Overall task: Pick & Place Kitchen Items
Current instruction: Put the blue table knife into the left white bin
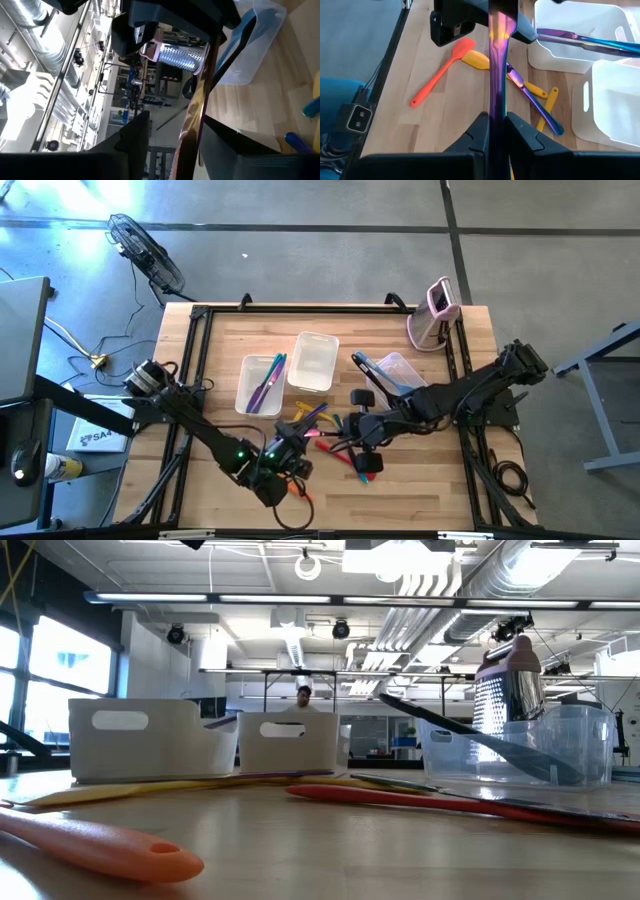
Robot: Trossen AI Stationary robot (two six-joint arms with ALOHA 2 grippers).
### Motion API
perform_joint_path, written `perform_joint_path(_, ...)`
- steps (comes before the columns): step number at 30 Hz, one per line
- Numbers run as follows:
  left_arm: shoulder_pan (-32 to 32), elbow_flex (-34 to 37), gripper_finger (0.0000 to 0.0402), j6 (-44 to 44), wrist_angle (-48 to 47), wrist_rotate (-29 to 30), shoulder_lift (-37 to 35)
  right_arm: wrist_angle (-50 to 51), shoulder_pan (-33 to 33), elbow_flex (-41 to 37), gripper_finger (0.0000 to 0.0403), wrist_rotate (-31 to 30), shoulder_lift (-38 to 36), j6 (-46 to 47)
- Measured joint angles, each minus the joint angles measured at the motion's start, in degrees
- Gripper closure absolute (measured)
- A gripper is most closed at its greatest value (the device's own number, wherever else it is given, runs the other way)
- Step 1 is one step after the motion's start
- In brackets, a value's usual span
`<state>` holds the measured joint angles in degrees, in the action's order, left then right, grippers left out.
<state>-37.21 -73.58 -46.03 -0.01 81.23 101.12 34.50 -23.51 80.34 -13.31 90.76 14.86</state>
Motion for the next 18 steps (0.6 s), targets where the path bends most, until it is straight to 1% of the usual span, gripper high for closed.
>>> perform_joint_path(7, 0.6, 0.0, 0.0296, 1.2, 0.0, -0.8, 0.0, 0.4, 0.8, 0.0, 0.0371, 0.6, 0.0, 0.1)
perform_joint_path(10, 0.5, 0.0, 0.0326, 1.3, 0.0, -0.9, 0.0, 0.4, 0.8, 0.0, 0.0371, 0.6, 0.0, 0.1)
perform_joint_path(15, 0.9, 0.1, 0.0381, 0.4, -0.9, -3.3, 0.1, 0.5, 0.8, 0.0, 0.0371, 1.8, 0.0, 0.8)
perform_joint_path(18, 1.4, 0.2, 0.0392, 0.3, -0.7, -3.6, 0.1, 0.7, 0.8, 0.0, 0.0369, 1.3, 0.0, 0.7)
